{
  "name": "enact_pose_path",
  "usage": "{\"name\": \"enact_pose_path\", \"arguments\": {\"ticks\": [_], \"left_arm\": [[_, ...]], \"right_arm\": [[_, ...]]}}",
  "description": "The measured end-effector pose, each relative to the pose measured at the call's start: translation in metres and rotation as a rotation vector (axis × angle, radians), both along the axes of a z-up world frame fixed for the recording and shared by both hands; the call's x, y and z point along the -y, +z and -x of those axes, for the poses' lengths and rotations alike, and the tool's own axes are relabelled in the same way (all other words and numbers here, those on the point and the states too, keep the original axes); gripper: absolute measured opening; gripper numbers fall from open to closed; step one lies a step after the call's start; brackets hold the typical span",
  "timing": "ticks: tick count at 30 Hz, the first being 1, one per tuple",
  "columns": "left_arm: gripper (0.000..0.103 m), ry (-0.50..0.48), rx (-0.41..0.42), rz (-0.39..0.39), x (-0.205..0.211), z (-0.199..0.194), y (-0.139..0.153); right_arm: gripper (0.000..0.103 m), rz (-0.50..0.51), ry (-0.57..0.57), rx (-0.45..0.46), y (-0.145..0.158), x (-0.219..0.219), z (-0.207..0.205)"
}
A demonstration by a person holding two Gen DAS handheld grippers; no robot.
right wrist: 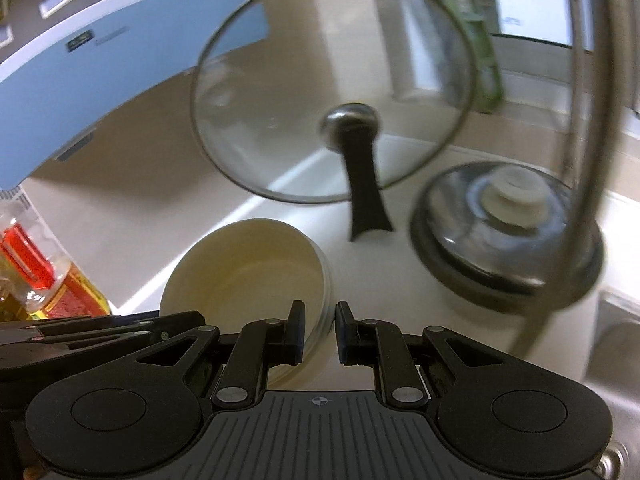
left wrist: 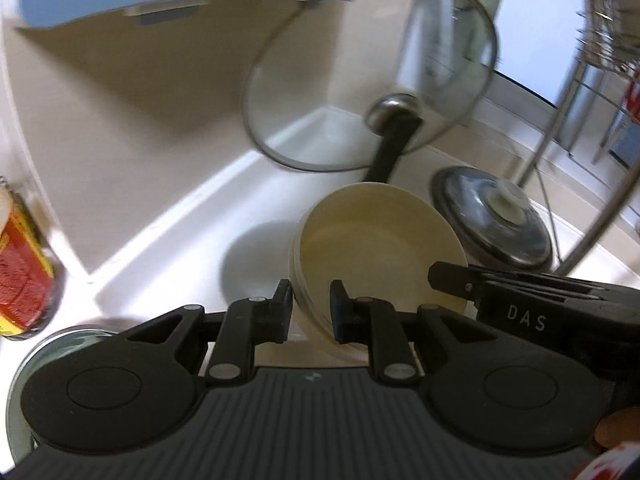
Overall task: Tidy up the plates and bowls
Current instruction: 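Lift the cream bowl and carry it over the white bowl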
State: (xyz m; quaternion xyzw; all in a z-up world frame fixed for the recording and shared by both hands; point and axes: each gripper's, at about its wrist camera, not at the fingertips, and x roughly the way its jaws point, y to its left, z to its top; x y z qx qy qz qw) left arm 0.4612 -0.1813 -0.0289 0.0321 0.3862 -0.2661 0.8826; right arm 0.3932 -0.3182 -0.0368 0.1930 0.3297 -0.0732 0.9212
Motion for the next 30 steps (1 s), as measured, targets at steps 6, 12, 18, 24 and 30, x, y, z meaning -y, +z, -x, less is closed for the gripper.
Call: {"name": "enact_pose_path", "arguments": {"ticks": [6, 12, 18, 24, 30], "left_arm": [[0.017, 0.053, 0.028, -0.015, -0.01, -0.014, -0.002], [0.017, 0.081, 0.008, -0.023, -0.015, -0.029, -0.012], [0.018, 0.09, -0.025, -0.032, -0.013, -0.039, -0.027], [0.018, 0.093, -0.053, -0.038, -0.014, -0.045, -0.036], [0.018, 0.089, -0.07, -0.03, -0.014, -0.05, -0.038]], "right_arm": [[0.016, 0.004, 0.053, 0.024, -0.005, -0.009, -0.026], [0.016, -0.009, 0.085, 0.003, -0.018, -0.01, -0.045], [0.016, -0.027, 0.092, -0.038, -0.033, -0.005, -0.057], [0.016, -0.029, 0.1, -0.073, -0.042, -0.005, -0.063], [0.016, -0.034, 0.098, -0.093, -0.045, -0.005, -0.068]]}}
